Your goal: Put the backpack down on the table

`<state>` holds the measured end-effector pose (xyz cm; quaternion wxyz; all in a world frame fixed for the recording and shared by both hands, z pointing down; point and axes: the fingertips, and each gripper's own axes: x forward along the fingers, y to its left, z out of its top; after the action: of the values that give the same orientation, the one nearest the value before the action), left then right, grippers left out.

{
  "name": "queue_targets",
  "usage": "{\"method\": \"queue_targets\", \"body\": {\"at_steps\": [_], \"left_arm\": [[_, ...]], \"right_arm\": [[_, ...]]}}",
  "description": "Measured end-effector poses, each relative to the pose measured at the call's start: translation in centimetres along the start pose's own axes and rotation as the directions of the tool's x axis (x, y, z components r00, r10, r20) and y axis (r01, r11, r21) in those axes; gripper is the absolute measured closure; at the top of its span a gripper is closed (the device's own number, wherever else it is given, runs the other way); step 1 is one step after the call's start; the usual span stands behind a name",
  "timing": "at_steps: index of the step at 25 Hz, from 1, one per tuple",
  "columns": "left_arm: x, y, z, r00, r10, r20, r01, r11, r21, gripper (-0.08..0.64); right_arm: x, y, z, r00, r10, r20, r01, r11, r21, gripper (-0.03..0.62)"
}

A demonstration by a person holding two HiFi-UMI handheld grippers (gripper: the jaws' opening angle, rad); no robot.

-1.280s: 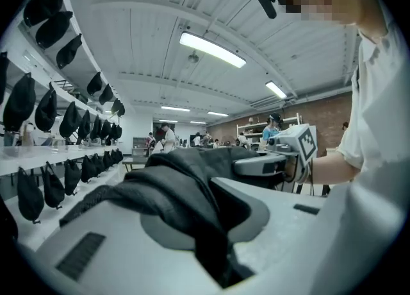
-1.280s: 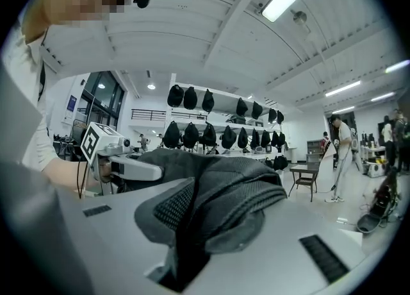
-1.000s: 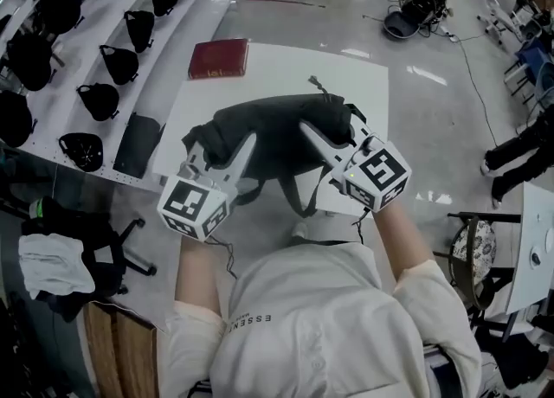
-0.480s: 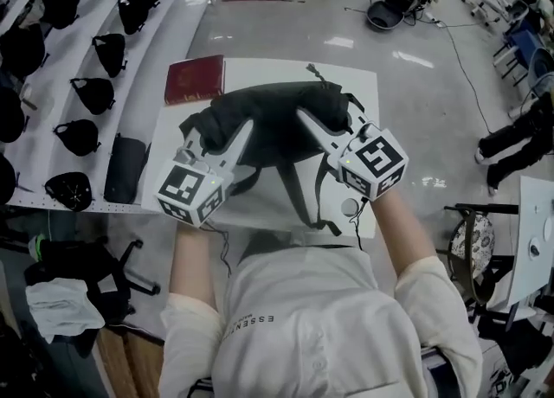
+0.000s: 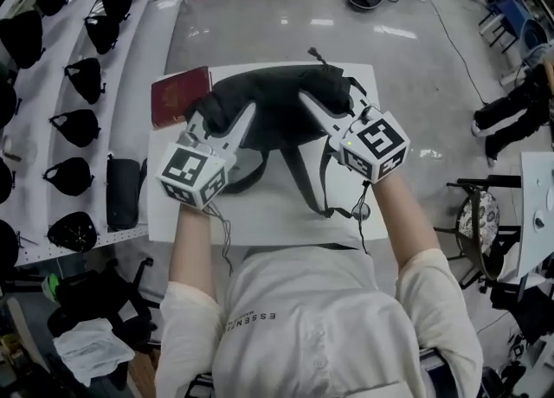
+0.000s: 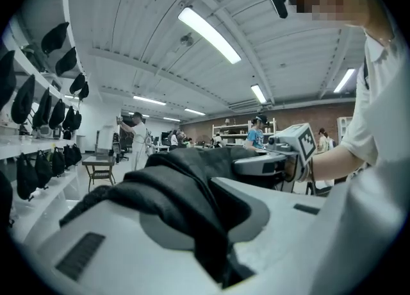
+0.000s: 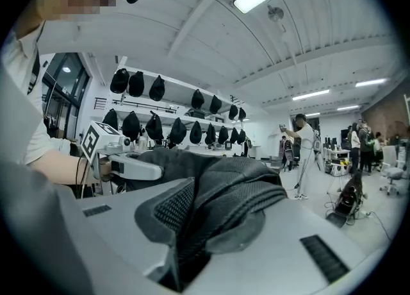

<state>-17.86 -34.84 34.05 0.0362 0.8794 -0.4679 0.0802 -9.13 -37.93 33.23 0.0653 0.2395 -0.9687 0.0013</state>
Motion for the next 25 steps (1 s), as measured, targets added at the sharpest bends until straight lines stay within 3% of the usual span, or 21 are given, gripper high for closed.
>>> {"method": "queue_targets", "body": {"at_steps": [5,15,25], "left_arm": [[2.6,2.6,-0.9,0.998,-0.059,-0.024,0.059,0.998,0.000,0.488],[6.4,7.6,-4.2,0.995,-0.085,-0.050,0.082,0.995,-0.053,0.489],[5.8,8.4,-6.3,0.985,-0.166,-0.044,0.160,0.980,-0.116,0.488]], "right_arm": [[2.4,-2.3,-1.4,0.999,-0.051,-0.016,0.051,0.998,0.021,0.515],[7.0,-5.3,-4.3,0.991,-0.120,-0.065,0.124,0.991,0.057,0.514],[7.8,-4.3,-6.1,0.983,-0.162,-0.090,0.170,0.981,0.093,0.515]]}}
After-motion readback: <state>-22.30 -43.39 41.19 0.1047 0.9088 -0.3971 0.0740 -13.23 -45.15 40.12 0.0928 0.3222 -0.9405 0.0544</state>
